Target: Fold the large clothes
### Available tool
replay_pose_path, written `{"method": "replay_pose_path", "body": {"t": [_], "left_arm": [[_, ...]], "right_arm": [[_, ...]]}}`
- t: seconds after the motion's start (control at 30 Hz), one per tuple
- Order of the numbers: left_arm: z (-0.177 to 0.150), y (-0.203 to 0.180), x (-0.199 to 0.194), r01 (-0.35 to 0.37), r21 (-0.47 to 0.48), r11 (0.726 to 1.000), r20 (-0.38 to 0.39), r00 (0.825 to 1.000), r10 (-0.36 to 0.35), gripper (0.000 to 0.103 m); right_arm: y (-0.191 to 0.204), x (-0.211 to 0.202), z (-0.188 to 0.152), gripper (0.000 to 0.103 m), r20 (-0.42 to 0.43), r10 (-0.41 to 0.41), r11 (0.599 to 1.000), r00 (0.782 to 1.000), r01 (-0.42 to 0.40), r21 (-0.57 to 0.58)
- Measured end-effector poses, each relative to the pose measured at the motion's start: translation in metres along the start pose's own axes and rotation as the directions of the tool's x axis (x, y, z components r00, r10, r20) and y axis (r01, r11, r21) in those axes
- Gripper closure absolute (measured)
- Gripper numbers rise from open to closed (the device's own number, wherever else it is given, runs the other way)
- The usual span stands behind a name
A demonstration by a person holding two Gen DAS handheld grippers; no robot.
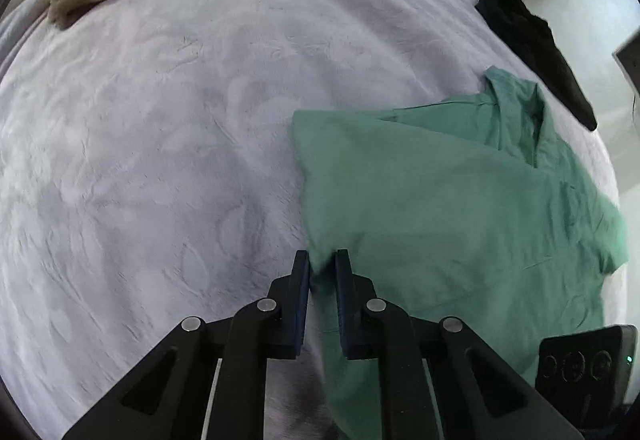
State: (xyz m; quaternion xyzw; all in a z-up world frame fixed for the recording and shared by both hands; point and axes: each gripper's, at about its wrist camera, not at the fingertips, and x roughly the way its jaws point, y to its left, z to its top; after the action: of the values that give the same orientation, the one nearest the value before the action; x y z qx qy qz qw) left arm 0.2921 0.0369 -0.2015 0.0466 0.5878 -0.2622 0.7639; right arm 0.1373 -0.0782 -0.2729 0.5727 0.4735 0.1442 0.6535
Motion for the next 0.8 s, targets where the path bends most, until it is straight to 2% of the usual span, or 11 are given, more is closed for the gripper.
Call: {"method": "replay_pose_path", "body": {"t": [0.23, 0.33, 0.43, 0.47, 0.5, 0.53, 0.57, 0.63, 0.7, 0.77, 0.8], "left_arm": [[-0.001, 0.01, 0.011, -0.086, -0.065, 0.994, 0.032, 0.996, 0.088, 0.089], [-0.004, 0.014, -0.005, -0.13, -0.099, 0.987, 0.059, 0.989, 0.136, 0.089], [-0.016, 0.008, -0.031, -0.122, -0.097, 0.988, 0.099, 0.986, 0.131, 0.089], [-0.02, 0.003, -0.039, -0.128, -0.08, 0.989, 0.11, 0.984, 0.136, 0.089], [-0.025, -0.005, -0.046, -0.134, -0.056, 0.989, 0.122, 0.983, 0.14, 0.089], [-0.031, -0.012, -0.052, -0.134, -0.033, 0.99, 0.133, 0.981, 0.137, 0.089], [-0.035, -0.019, -0.055, -0.135, -0.016, 0.991, 0.14, 0.981, 0.136, 0.089], [-0.045, -0.035, -0.054, -0.13, 0.01, 0.992, 0.146, 0.981, 0.127, 0.089], [-0.053, -0.047, -0.046, -0.134, 0.018, 0.991, 0.135, 0.982, 0.131, 0.089], [-0.064, -0.05, -0.032, -0.161, -0.004, 0.987, 0.101, 0.982, 0.161, 0.089], [-0.071, -0.048, -0.021, -0.192, -0.018, 0.981, 0.083, 0.978, 0.193, 0.089]], "right_arm": [[-0.022, 0.035, -0.022, 0.103, -0.126, -0.134, 0.991, 0.983, 0.136, 0.006], [-0.006, 0.018, -0.033, 0.098, -0.193, -0.166, 0.985, 0.967, 0.155, -0.071], [0.015, -0.026, -0.029, 0.095, -0.142, -0.221, 0.966, 0.965, 0.196, -0.17], [0.021, -0.048, -0.024, 0.085, -0.09, -0.245, 0.953, 0.965, 0.223, -0.206], [0.021, -0.068, -0.023, 0.061, -0.046, -0.27, 0.941, 0.962, 0.254, -0.225], [0.025, -0.095, -0.016, 0.049, 0.033, -0.311, 0.917, 0.95, 0.309, -0.251], [0.028, -0.12, -0.01, 0.044, 0.111, -0.343, 0.893, 0.933, 0.36, -0.268], [0.03, -0.162, 0.004, 0.052, 0.239, -0.39, 0.858, 0.889, 0.445, -0.257], [0.021, -0.194, 0.021, 0.079, 0.319, -0.442, 0.838, 0.838, 0.513, -0.188], [0.002, -0.223, 0.04, 0.084, 0.379, -0.511, 0.806, 0.772, 0.583, -0.103], [-0.004, -0.233, 0.041, 0.084, 0.391, -0.529, 0.794, 0.754, 0.602, -0.086]]}}
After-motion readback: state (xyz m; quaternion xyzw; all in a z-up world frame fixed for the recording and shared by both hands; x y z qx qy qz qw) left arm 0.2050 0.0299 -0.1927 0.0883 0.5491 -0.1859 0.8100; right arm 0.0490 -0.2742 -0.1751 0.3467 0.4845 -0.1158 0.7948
